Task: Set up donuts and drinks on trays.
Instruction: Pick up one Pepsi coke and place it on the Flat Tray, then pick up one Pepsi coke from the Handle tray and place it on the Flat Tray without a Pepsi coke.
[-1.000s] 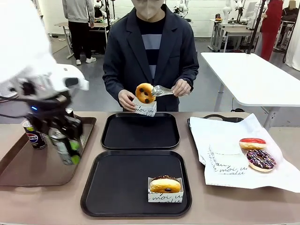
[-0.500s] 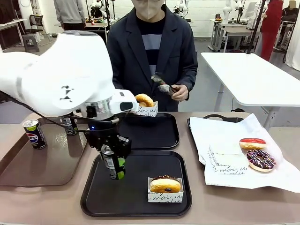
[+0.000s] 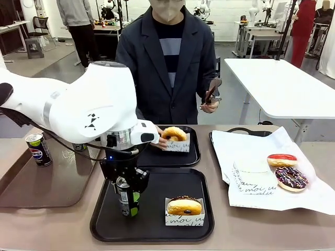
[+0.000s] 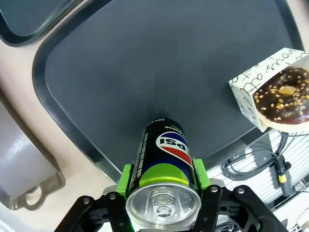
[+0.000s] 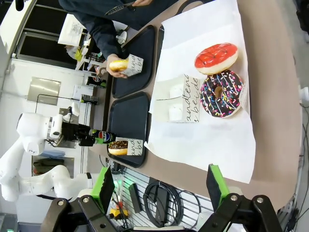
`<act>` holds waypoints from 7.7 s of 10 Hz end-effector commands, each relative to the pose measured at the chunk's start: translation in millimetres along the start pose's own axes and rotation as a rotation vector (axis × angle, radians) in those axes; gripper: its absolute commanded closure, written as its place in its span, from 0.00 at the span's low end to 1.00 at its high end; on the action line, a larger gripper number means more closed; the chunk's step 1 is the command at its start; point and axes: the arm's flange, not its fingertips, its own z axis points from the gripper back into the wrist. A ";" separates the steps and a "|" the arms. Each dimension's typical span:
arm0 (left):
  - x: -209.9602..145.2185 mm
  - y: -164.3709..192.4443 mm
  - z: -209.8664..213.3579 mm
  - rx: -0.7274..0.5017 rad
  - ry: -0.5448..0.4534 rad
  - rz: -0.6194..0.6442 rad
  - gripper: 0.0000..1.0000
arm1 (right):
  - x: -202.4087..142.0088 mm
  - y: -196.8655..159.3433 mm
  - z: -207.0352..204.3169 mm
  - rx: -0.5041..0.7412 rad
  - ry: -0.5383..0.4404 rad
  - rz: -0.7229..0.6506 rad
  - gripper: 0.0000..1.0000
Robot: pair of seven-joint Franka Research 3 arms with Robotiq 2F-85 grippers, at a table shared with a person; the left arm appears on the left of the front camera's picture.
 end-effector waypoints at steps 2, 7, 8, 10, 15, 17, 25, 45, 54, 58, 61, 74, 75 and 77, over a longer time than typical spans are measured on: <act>-2.7 -3.4 -2.4 0.054 -0.025 -0.063 0.00 | 3.1 -1.0 -1.1 0.032 -0.022 0.018 0.00; -13.6 -0.3 14.8 0.070 -0.041 -0.026 0.01 | 3.1 -1.0 -1.1 0.032 -0.022 0.018 0.00; -20.5 -0.5 26.0 0.073 -0.066 -0.019 0.00 | 3.1 -1.0 -1.1 0.032 -0.022 0.018 0.00; -39.8 -5.5 54.4 0.097 -0.148 -0.005 0.00 | 3.1 -1.0 -1.1 0.032 -0.022 0.018 0.00; -50.2 -8.1 91.8 0.110 -0.224 -0.014 0.00 | 3.1 -1.0 -1.1 0.032 -0.022 0.018 0.00; -50.2 -8.1 91.8 0.110 -0.224 -0.014 0.00 | 3.1 -1.0 -1.1 0.032 -0.022 0.018 0.00; -23.0 203.9 166.1 0.138 -0.364 0.595 0.00 | 3.1 -1.0 -1.1 0.032 -0.022 0.018 0.00; -28.9 379.7 89.1 0.023 -0.204 0.814 0.00 | 3.1 -1.0 -1.1 0.032 -0.022 0.018 0.00; -10.9 390.9 37.5 0.003 -0.151 0.780 0.00 | 3.1 -1.0 -1.1 0.032 -0.022 0.018 0.00; -2.9 404.6 19.5 0.000 -0.151 0.801 0.00 | 3.1 -1.0 -1.1 0.032 -0.022 0.018 0.00; 1.0 414.6 10.2 0.007 -0.167 0.821 0.00 | 3.1 -1.0 -1.1 0.032 -0.022 0.018 0.00; -13.5 387.1 41.7 -0.031 -0.149 0.753 1.00 | 3.1 -1.0 -1.1 0.032 -0.022 0.018 0.00; -23.7 366.4 61.3 -0.065 -0.106 0.719 1.00 | 3.1 -1.0 -1.1 0.032 -0.022 0.018 0.00; -53.6 314.5 102.7 -0.031 -0.113 0.610 1.00 | 3.1 -1.0 -1.1 0.032 -0.022 0.018 0.00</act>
